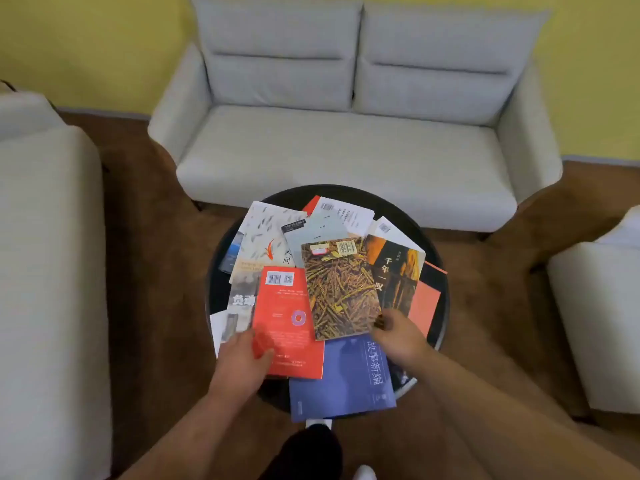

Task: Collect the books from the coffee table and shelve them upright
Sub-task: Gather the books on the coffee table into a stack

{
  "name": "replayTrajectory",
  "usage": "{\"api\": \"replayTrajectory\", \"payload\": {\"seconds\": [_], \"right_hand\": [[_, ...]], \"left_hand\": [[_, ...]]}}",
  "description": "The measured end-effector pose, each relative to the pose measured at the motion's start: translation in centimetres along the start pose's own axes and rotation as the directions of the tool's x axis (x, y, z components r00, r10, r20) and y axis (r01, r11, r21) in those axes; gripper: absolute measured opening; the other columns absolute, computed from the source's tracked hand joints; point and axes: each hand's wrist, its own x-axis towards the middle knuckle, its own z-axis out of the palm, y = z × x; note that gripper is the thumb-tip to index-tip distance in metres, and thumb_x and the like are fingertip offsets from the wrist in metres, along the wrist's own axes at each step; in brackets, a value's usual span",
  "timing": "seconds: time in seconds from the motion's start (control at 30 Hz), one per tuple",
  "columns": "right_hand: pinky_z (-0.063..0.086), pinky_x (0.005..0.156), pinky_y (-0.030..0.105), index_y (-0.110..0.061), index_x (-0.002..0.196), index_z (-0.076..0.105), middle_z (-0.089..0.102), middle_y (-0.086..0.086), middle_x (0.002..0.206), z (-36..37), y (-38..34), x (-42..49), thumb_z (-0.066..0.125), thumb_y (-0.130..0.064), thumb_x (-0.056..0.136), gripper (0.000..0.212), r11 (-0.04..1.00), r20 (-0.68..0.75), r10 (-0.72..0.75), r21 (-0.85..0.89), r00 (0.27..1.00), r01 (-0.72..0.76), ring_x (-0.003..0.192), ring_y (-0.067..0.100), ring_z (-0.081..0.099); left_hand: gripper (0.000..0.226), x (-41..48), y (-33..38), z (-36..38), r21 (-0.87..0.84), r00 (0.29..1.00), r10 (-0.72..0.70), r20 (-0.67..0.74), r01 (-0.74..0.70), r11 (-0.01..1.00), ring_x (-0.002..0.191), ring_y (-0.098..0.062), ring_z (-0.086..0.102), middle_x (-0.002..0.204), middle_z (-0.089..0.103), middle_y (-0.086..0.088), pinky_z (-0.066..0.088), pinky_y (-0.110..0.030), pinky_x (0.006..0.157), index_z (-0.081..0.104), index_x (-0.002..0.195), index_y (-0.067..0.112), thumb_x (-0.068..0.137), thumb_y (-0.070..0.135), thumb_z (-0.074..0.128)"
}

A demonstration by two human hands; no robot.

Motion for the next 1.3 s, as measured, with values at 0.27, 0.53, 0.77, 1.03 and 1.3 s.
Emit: {"api": "replayTrajectory", "payload": {"seconds": [0.27, 0.53, 0.77, 1.03, 1.3], "right_hand": [[0.042, 0.057, 0.024, -0.017, 0.100, 0.054, 0.064, 0.003, 0.095, 0.1, -3.9, 3.3, 0.070, -0.045, 0.091, 0.034, 0.991, -0.198, 0.121, 0.080, 0.973, -0.107, 0.078, 0.013, 0.057], [0.055, 0.074, 0.030, -0.009, 0.125, 0.060, 0.072, 0.010, 0.116, -0.4, -4.2, 4.3, 0.070, -0.023, 0.095, 0.034, 0.786, 0.144, 0.234, 0.554, 0.962, -0.274, 0.097, 0.023, 0.070], [0.058, 0.079, 0.035, -0.018, 0.133, 0.053, 0.073, 0.005, 0.117, -2.0, -3.1, 2.1, 0.054, -0.020, 0.105, 0.029, 0.788, 0.089, 0.174, 0.584, 0.981, -0.192, 0.101, 0.025, 0.072], [0.060, 0.087, 0.044, -0.031, 0.143, 0.053, 0.076, 0.008, 0.120, -3.0, -3.7, -0.8, 0.047, -0.014, 0.107, 0.040, 0.549, 0.146, 0.151, 0.810, 0.978, -0.206, 0.106, 0.033, 0.074], [0.055, 0.099, 0.056, -0.016, 0.124, 0.065, 0.079, 0.007, 0.108, -4.1, -6.1, -4.0, 0.065, -0.015, 0.096, 0.027, 0.838, 0.085, 0.031, 0.541, 0.996, -0.072, 0.099, 0.031, 0.076]], "left_hand": [[0.061, 3.0, 1.5, -0.1, -0.170, 0.955, -0.296, 0.023, 0.295, 0.940, 0.096, -0.022, 0.066, 0.105, 0.065, 0.003, 0.057, -0.047, 0.086, 0.056, 0.107, 0.027, 0.059, 0.063, 0.066], [0.012, 2.1, 3.2, -2.7, -0.479, 0.920, -0.264, 0.291, 0.379, 0.792, 0.085, -0.025, 0.075, 0.095, 0.075, -0.002, 0.058, -0.052, 0.087, 0.063, 0.102, 0.028, 0.092, 0.032, 0.069], [0.036, 1.6, 1.4, -1.4, -0.473, 0.968, -0.197, 0.155, 0.248, 0.846, 0.089, -0.016, 0.073, 0.102, 0.070, 0.008, 0.060, -0.042, 0.079, 0.052, 0.123, 0.039, 0.092, 0.058, 0.047], [0.031, 0.1, 3.6, -2.4, -0.678, 0.952, -0.235, 0.194, 0.304, 0.669, 0.097, -0.022, 0.073, 0.105, 0.075, 0.007, 0.057, -0.052, 0.089, 0.053, 0.130, 0.050, 0.102, 0.040, 0.050], [0.027, -1.6, 5.4, -4.0, -0.813, 0.956, -0.221, 0.192, 0.281, 0.509, 0.094, -0.029, 0.074, 0.106, 0.076, -0.003, 0.058, -0.052, 0.083, 0.061, 0.120, 0.042, 0.101, 0.023, 0.055]]}}
